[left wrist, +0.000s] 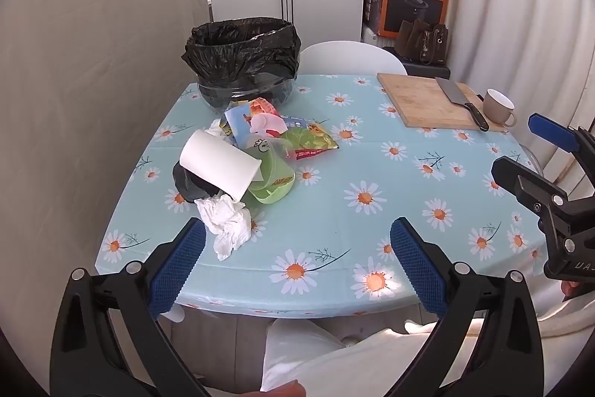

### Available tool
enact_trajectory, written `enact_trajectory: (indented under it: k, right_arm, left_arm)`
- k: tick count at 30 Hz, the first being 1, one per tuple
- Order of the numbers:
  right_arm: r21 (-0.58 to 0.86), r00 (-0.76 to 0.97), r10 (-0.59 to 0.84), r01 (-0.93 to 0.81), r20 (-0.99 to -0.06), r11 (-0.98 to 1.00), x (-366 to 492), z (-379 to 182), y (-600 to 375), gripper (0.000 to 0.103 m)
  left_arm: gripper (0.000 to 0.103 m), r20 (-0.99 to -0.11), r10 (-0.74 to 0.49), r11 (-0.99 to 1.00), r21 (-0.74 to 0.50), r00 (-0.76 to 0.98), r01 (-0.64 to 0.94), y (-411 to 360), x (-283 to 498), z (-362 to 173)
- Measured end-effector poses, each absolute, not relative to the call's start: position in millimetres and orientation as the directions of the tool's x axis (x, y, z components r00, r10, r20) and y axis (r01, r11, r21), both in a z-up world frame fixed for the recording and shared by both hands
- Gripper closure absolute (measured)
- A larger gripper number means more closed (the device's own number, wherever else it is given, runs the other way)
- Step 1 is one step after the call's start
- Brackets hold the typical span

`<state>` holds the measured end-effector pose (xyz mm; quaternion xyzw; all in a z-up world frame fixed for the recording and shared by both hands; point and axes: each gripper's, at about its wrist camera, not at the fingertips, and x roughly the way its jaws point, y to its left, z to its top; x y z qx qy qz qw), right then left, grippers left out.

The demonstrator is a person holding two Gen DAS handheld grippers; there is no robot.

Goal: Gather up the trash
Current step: 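Move both grippers toward the pile of trash on the table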

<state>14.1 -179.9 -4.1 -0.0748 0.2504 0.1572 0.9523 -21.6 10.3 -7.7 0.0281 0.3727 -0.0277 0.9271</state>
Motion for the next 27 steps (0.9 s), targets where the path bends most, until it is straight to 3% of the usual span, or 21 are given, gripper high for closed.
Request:
enact_trajectory:
  k: [23, 27]
  right_arm:
    - [-0.067, 0.788, 0.270, -0.366, -0.554, 0.928, 27.8, -11.1, -171.2, 0.008]
    - [0.031, 0.756, 0.344, -0.395, -0.557, 0.918, 40.3, -13.4, -179.0, 0.008]
  left_arm:
    - [0.006, -0.706, 0.042, 0.998, 0.057, 0.707, -0.003, 23.3, -16.8, -8.8]
    - [0.006, -0.707, 0.063, 0.997, 0.079, 0.705, -0.010, 26.4, -12.7, -6.4]
